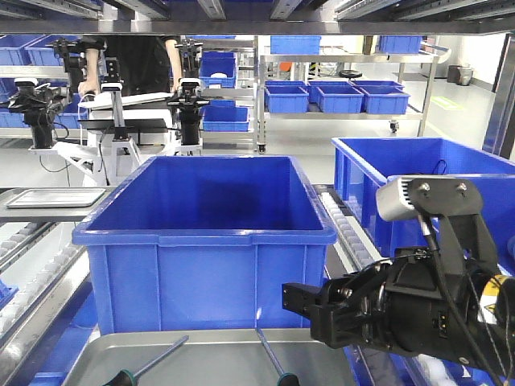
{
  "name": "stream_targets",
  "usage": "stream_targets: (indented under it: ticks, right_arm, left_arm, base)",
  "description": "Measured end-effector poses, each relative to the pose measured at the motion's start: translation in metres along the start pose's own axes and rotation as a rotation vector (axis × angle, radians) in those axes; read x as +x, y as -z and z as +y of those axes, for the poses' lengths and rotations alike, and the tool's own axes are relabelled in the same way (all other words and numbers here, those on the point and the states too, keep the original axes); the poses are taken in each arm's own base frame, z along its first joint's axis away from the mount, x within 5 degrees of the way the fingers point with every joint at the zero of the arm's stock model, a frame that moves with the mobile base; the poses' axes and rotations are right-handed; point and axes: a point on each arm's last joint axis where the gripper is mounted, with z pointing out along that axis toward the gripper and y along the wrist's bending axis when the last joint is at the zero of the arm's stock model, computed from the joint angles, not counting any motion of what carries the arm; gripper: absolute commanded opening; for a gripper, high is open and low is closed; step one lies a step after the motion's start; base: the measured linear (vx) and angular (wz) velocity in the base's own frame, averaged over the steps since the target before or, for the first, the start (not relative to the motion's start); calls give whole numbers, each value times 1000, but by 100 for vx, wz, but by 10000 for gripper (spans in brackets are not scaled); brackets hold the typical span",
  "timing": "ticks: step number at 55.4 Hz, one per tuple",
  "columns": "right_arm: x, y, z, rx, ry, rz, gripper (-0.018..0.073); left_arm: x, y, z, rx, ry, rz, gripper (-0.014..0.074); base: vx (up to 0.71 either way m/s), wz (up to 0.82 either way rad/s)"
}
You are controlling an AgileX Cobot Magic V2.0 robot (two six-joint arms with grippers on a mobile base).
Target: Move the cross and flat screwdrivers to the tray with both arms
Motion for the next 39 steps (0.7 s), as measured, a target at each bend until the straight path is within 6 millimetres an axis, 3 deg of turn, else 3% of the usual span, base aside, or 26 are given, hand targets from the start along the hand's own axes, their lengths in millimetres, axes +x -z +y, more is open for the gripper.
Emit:
stream_targets:
  ticks: [14,23,31,39]
  right_arm:
    - [1,2,-1,10,24,-3,562]
    - [23,31,-17,60,19,-67,521]
    - [77,63,-36,118,-22,-95,451]
    - [140,85,-45,120,-28,-103,312]
  left_arm:
    - [0,0,0,0,0,0,-6]
    - [0,0,0,0,0,0,-6]
    - [0,0,0,0,0,0,-6]
    - [0,0,0,0,0,0,-6]
  base:
    - [0,0]
    - [0,0]
    - [0,0]
    - [0,0]
